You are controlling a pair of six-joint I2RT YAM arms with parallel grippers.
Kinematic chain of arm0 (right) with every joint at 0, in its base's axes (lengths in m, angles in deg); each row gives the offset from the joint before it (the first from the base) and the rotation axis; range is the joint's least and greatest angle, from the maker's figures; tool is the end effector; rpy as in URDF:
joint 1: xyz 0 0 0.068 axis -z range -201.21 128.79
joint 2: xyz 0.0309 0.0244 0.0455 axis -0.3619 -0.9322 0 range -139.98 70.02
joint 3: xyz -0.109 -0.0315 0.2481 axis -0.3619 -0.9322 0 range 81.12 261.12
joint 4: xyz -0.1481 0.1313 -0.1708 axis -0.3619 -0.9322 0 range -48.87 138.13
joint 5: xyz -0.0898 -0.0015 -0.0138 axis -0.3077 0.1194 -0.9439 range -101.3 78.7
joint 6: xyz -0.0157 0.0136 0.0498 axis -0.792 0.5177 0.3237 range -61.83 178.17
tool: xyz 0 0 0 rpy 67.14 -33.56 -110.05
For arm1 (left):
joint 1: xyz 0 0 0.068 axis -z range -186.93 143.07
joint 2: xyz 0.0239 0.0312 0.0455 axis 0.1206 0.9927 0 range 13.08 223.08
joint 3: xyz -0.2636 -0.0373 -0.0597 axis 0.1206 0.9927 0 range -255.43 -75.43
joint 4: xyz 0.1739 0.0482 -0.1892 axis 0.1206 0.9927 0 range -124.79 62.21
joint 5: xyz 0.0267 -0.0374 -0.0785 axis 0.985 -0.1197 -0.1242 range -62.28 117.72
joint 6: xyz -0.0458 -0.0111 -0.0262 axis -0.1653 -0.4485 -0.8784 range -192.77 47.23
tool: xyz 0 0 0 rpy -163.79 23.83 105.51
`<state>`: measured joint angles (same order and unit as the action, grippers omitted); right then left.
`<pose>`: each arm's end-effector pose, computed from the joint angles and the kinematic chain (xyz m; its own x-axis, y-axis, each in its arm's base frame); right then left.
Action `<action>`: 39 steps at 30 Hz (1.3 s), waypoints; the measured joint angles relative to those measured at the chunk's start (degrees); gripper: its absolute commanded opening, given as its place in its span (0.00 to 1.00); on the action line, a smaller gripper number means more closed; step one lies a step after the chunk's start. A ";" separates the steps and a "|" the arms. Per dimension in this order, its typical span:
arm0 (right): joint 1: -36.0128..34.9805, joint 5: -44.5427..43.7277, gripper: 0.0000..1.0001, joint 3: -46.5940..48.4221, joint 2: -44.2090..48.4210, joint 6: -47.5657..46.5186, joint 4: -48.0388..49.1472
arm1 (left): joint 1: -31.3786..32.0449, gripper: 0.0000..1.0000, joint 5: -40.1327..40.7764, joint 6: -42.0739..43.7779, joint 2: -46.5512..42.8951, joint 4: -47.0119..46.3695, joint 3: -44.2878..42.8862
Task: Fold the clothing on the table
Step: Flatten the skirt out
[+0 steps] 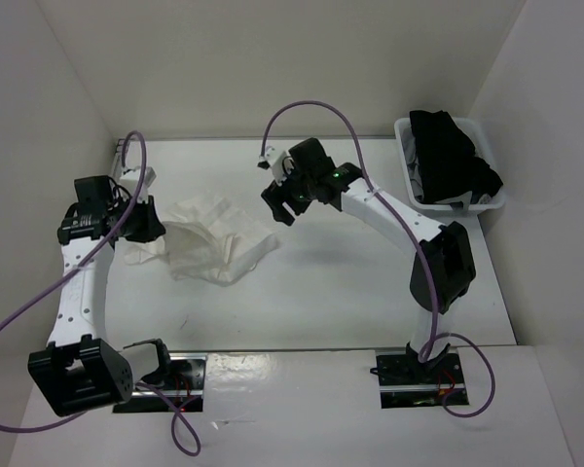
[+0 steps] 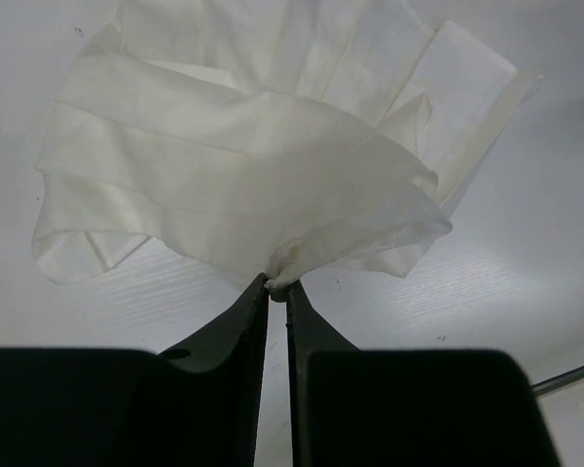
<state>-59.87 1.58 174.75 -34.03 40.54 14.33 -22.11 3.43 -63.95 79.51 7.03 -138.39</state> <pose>0.3181 0.2646 0.3085 -0.2970 -0.6155 -0.7300 -0.8641 0.4985 -0.0688 0.2331 0.0480 0.3249 -0.6715 -0.0374 -0.7400 0.1452 0.9727 -0.1810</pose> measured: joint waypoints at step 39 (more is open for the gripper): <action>-4.13 8.35 0.82 2.86 -14.91 -3.08 4.81 | -1.27 1.00 -0.87 4.79 -4.35 0.42 4.74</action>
<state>-64.00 9.93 177.61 -48.94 37.46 19.14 -23.37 2.55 -59.17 75.17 7.45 -133.64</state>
